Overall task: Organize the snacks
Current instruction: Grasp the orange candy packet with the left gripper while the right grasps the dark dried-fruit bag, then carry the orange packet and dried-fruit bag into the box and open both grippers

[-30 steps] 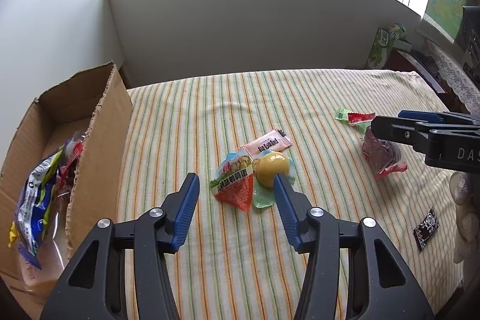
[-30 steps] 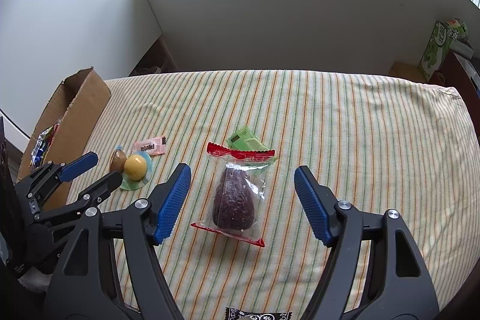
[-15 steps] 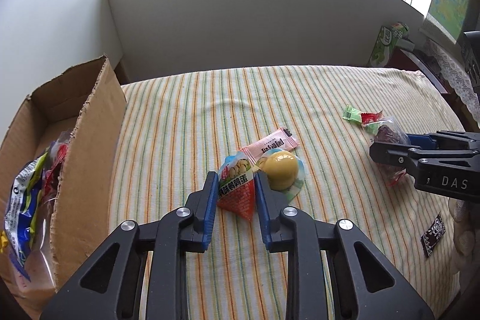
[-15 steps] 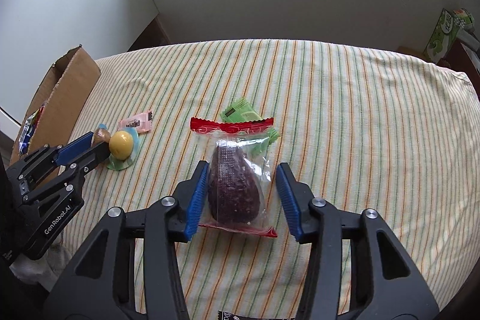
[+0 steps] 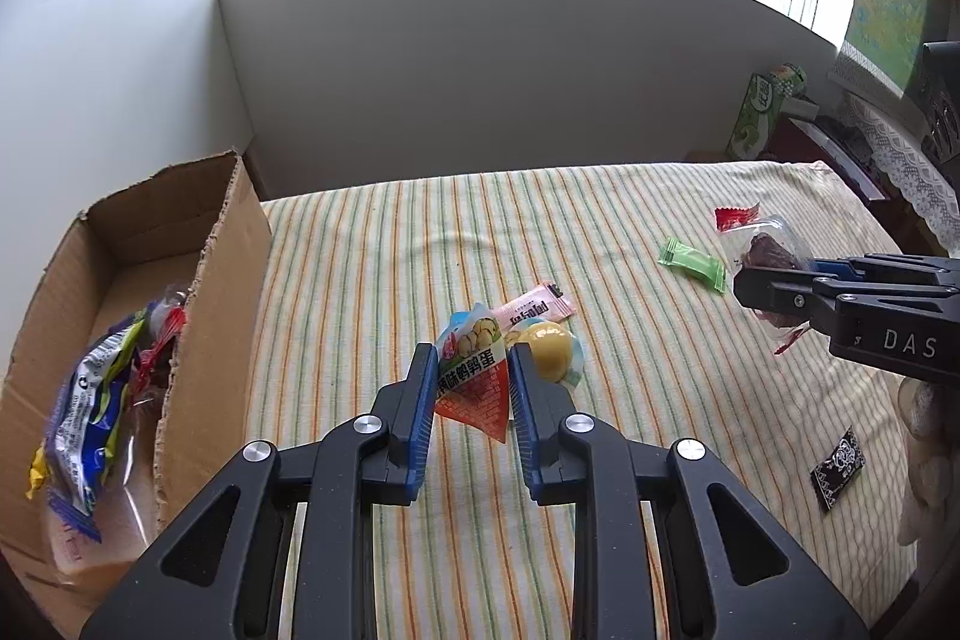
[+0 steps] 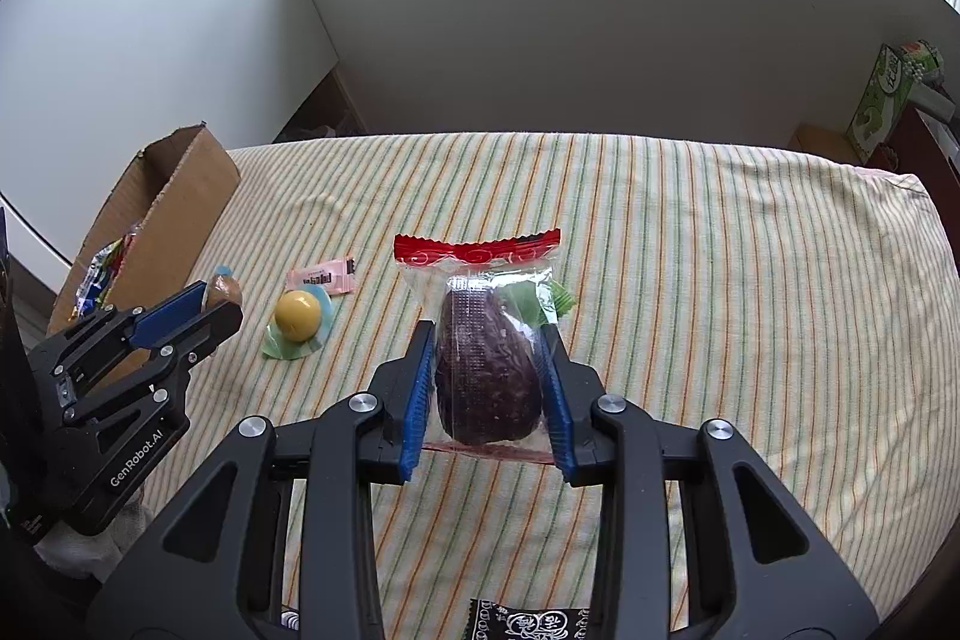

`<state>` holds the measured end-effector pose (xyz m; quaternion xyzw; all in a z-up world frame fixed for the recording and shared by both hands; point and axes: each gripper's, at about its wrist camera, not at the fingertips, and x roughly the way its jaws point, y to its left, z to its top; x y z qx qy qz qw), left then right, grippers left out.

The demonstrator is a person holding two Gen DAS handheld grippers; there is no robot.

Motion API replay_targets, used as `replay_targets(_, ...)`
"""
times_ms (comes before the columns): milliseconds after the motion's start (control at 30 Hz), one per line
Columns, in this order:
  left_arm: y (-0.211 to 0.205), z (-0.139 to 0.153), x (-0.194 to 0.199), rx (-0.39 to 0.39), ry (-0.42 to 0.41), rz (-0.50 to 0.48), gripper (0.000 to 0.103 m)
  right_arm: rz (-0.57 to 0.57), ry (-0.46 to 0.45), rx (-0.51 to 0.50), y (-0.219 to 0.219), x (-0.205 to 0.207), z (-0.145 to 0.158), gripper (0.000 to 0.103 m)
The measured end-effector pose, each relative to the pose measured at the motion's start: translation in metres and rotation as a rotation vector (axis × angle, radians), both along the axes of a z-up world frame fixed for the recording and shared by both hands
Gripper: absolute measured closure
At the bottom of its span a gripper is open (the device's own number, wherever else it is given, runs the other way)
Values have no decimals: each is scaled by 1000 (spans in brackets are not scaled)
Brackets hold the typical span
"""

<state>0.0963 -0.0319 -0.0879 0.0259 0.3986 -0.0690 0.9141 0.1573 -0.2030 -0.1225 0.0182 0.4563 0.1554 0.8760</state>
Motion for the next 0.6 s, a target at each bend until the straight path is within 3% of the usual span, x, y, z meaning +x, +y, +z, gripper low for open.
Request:
replay_targets(300, 13, 42, -34, 8, -122, 7, 81, 62, -77, 55, 26, -20, 39, 69)
replay_targets(600, 59, 61, -57, 10, -189, 87, 81, 189, -128, 73, 89, -40, 63, 69)
